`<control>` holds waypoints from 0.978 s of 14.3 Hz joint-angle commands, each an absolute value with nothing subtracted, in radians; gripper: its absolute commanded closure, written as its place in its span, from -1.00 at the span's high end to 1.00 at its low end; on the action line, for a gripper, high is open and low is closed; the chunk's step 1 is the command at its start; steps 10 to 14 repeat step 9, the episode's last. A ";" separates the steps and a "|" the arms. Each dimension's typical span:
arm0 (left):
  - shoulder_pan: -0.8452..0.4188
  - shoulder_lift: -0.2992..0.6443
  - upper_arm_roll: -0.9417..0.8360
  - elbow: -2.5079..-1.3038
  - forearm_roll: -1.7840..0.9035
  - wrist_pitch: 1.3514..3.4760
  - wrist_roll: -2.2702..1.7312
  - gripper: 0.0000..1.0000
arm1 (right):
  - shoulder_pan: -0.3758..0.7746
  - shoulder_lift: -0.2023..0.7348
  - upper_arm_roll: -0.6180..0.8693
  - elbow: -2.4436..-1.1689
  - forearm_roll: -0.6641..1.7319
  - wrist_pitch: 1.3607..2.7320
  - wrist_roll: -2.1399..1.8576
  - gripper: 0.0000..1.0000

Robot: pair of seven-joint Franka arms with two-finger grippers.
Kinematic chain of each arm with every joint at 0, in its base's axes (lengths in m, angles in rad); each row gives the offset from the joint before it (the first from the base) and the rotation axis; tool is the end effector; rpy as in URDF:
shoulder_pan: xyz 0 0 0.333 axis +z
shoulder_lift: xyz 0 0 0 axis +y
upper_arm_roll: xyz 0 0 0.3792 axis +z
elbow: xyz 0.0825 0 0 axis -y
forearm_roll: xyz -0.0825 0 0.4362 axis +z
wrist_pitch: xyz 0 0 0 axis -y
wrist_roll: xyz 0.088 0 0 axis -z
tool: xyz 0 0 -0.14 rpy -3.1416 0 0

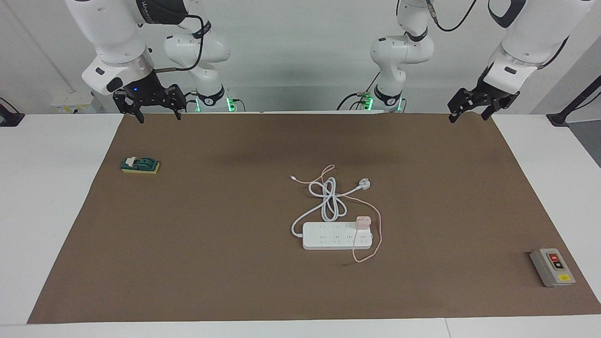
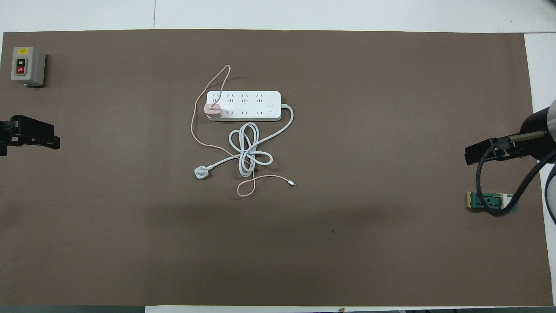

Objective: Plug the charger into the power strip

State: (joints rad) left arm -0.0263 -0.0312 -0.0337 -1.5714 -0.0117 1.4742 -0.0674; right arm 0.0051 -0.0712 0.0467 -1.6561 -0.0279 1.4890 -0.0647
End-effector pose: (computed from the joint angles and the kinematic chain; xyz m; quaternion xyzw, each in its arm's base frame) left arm 0.5815 -0.0370 0.6649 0.9994 0.0034 -0.0333 0.0032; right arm 0.5663 0.0262 0.6457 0.9971 0.0575 -0.0481 0.0153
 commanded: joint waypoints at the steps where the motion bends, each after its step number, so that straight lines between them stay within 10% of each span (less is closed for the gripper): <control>1: 0.000 -0.066 -0.051 -1.621 0.005 1.509 -0.043 1.00 | -0.008 -0.083 0.055 -1.660 -0.029 1.485 -0.057 1.00; 14: -0.002 -0.072 -0.049 -1.655 0.005 1.537 -0.041 1.00 | -0.008 -0.083 0.054 -1.660 -0.026 1.485 -0.057 1.00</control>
